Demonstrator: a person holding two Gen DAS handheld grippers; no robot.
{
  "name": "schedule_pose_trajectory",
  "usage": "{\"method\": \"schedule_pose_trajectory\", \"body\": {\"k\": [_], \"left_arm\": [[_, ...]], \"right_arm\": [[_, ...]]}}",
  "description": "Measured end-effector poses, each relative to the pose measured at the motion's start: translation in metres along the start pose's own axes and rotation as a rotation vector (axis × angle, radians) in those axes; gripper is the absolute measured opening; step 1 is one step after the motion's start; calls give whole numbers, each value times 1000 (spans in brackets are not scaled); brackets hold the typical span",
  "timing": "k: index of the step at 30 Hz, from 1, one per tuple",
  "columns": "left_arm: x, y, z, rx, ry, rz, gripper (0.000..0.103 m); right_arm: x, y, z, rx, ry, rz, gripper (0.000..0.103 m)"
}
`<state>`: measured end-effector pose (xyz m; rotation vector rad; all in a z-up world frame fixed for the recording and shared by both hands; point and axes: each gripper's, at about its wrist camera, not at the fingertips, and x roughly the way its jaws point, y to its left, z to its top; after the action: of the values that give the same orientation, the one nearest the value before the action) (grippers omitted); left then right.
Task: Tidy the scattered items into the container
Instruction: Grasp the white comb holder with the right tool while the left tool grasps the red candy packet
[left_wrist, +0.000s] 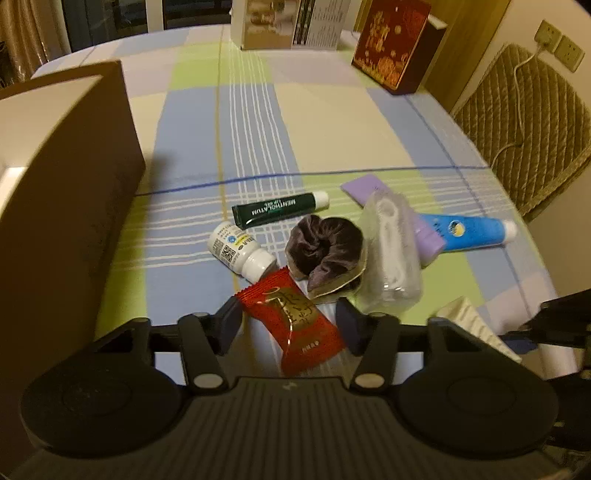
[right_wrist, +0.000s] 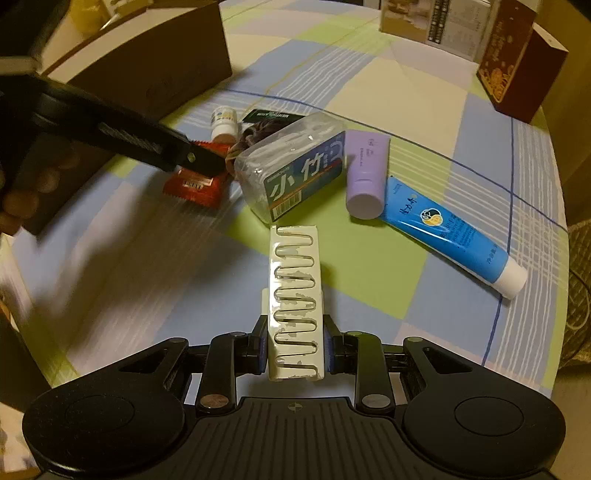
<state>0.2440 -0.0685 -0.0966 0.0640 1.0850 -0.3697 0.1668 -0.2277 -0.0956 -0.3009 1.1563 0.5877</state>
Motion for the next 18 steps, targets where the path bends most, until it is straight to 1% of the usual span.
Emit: {"method": "schedule_pose_trajectory", "body": {"k": [1,2,5,10,12,13,14,17,18], "left_arm": [[4,0,-1,4,5,0,35],[8,1,-2,6,13,-5,26],[9,7,-7,-7,18,-18,23],[-2,19,-17,-29,72,-62,23],[-3,19,-18,-16,56,-35,24],[-2,18,-18,-6,49,-16,29],[-1,18,-17,0,46,-5,30],[5,15,-17,8,66,-33,30],[7,12,-18,24,73,-32,30]], "right_arm": [[0,0,0,6,-3,2,31],[-1,0,-1,9,-8,4,31],[-3,1,-3,14,-15,8,31],[-4,3,-2,9,-28,24,31],[-1,4,0,3,-24,11,31],[0,5,1,-2,-22,2,31],[1,6,1,-5,-25,-7,31],[5,5,1,-3,-32,-18,31],[6,5,0,0,-37,-22,31]]}}
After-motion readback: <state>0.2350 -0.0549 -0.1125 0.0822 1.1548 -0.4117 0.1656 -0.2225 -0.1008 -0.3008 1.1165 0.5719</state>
